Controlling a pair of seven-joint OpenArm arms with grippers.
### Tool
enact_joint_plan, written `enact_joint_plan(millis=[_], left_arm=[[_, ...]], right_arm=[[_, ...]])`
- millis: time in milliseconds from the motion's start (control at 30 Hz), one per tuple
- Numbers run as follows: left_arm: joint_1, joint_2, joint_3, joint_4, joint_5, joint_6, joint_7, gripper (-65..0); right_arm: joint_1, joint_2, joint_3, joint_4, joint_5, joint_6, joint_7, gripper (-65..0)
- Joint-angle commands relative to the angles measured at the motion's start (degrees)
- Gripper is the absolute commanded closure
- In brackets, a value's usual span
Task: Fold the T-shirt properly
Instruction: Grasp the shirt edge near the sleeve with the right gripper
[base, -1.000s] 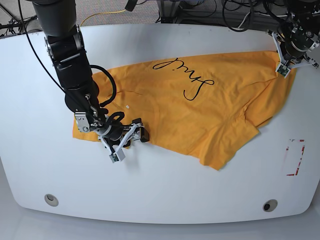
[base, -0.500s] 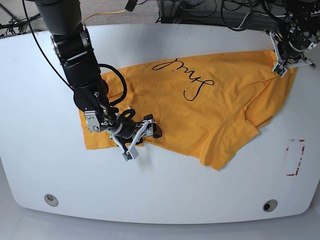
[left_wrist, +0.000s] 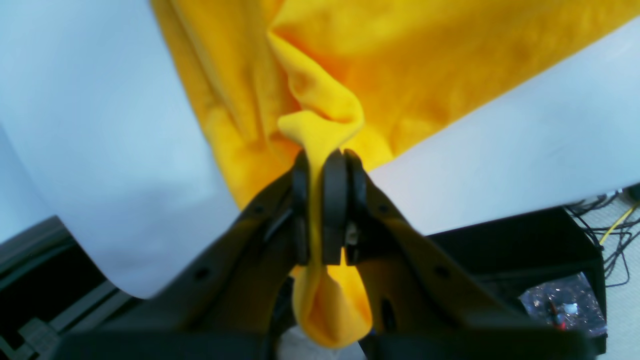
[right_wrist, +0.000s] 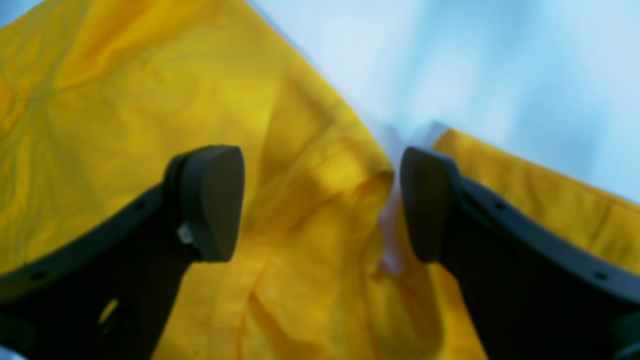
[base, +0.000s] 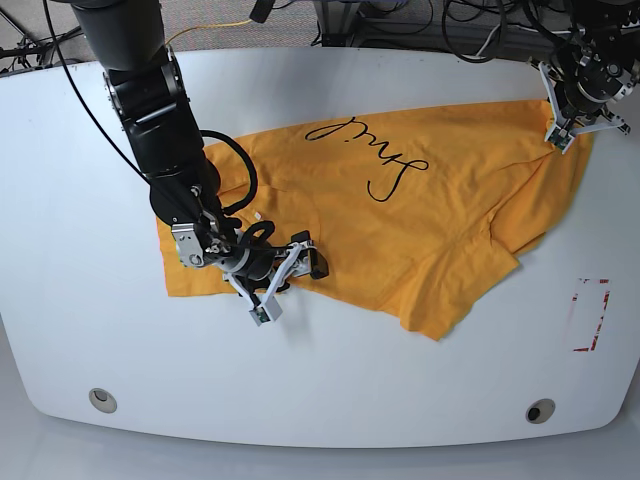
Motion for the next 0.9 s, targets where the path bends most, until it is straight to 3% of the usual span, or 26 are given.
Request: enact_joint_plan(millis=[0,600,767,867], left_arm=[[-0.2,-1.0,-0.4,0.6,0.0,0.3,-0.2,0.0],[-0.2,-0.7,-0.3,0.6,0.0,0.3,-0.2,0.0],[-0.2,-0.7,-0.3,0.6,0.0,0.3,-0.2,0.0],[-0.2,-0.7,-0.3,0.6,0.0,0.3,-0.2,0.0]], right_arm=[[1.7,-0.5,0.2,1.4,1.1,0.5,1.1,-46.6],[-2.0,-1.5,0.4,7.6,1.2,0.5,0.0,-46.1],[-1.9,-1.6,0.4,6.8,0.9,0.5,0.3,-36.0],[-1.1,-1.7,0.4,3.9,0.9,0.5,1.0,-35.2]])
